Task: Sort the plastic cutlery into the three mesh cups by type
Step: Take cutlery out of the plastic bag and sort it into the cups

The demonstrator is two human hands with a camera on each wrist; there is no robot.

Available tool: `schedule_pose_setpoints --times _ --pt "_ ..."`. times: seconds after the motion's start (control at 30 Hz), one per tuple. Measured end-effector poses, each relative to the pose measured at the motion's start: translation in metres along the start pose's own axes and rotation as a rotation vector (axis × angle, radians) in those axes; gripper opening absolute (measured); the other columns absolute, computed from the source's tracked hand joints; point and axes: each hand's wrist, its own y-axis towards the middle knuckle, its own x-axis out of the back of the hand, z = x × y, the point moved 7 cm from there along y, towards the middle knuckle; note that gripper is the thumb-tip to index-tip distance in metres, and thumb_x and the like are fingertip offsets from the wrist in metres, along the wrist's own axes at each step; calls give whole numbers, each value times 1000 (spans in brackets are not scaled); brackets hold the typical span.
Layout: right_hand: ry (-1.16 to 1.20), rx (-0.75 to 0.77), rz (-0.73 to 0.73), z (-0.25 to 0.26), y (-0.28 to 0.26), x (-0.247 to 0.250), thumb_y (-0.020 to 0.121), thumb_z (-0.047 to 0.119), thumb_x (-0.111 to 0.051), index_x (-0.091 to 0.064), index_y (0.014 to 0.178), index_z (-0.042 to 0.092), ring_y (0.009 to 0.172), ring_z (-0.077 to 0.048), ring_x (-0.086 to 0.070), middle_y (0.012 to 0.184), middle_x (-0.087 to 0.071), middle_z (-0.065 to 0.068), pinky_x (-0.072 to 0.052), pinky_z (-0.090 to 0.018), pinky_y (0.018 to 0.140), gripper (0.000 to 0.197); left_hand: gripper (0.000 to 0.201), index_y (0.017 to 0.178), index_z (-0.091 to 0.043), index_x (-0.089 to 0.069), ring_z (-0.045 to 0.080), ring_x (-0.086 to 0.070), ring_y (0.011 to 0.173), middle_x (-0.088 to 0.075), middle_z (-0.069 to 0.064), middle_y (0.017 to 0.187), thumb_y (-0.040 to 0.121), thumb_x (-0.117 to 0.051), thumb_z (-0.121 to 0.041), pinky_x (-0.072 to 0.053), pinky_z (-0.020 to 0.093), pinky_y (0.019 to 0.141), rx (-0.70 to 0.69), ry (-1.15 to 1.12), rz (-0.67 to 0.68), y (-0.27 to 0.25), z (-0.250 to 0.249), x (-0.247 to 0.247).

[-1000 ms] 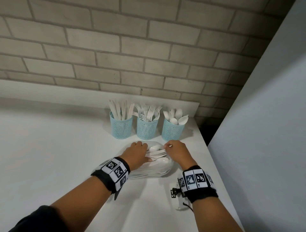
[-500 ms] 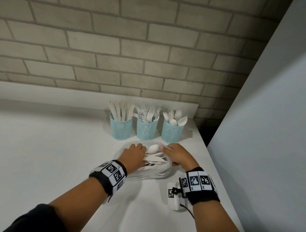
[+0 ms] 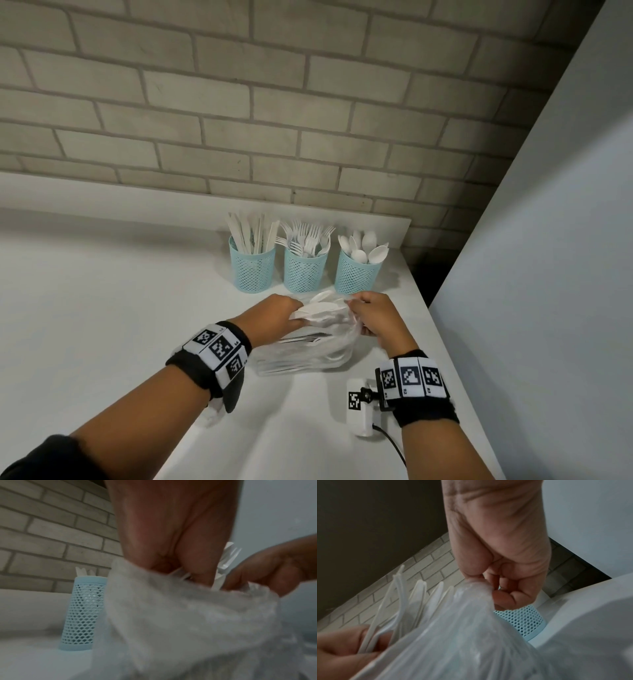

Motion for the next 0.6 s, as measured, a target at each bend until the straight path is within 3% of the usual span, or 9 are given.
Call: schedule_pose_setpoints --times 0.1,0.17,0.23,0.33,0.4,0.5,0.6 --pt "13 -10 -4 0 0 1 90 12 -56 -65 90 10 67 -21 -54 78 -60 -12 -45 -25 58 10 31 108 -3 -61 17 -55 82 -58 2 92 95 -52 -30 -31 16 58 35 -122 14 0 -6 8" --pt "5 -14 10 0 1 0 90 13 -56 -64 88 11 69 -22 -55 79 -60 -13 -46 -27 61 9 29 95 -5 -60 13 -47 66 -52 0 77 95 -52 -33 -30 14 52 84 -186 20 2 -2 10" --pt "-9 -19 20 0 2 0 90 13 -56 -64 87 12 69 -21 -55 81 -60 -13 -47 -27 61 9 24 86 -10 -60 11 -48 62 -56 0 72 94 -55 -32 -32 15 54 120 -273 28 5 4 9" --pt "-39 -11 24 3 -1 2 91 14 -56 -65 97 8 63 -16 -53 79 -60 -10 -46 -22 55 12 17 100 -7 -66 4 -62 74 -70 1 85 94 -53 -18 -40 6 59 155 -520 28 7 9 6" --pt "-60 5 28 8 -2 3 91 14 -56 -64 103 7 64 -14 -53 80 -60 -8 -46 -21 53 16 23 101 -4 -66 -2 -63 65 -68 -2 77 97 -49 -18 -42 4 59 151 -596 -10 8 8 11" --pt "-153 69 -8 19 -3 6 90 15 -57 -65 105 9 84 -20 -58 92 -60 -4 -51 -30 71 18 26 96 -5 -65 2 -55 49 -56 0 65 99 -44 -21 -45 13 57 151 -765 -92 9 6 21" --pt "-260 223 -64 42 -8 6 90 18 -58 -64 110 11 97 -16 -57 102 -60 0 -45 -30 89 22 30 102 -10 -65 9 -42 52 -39 -3 62 100 -40 -26 -43 20 54 151 -1015 -66 9 0 25"
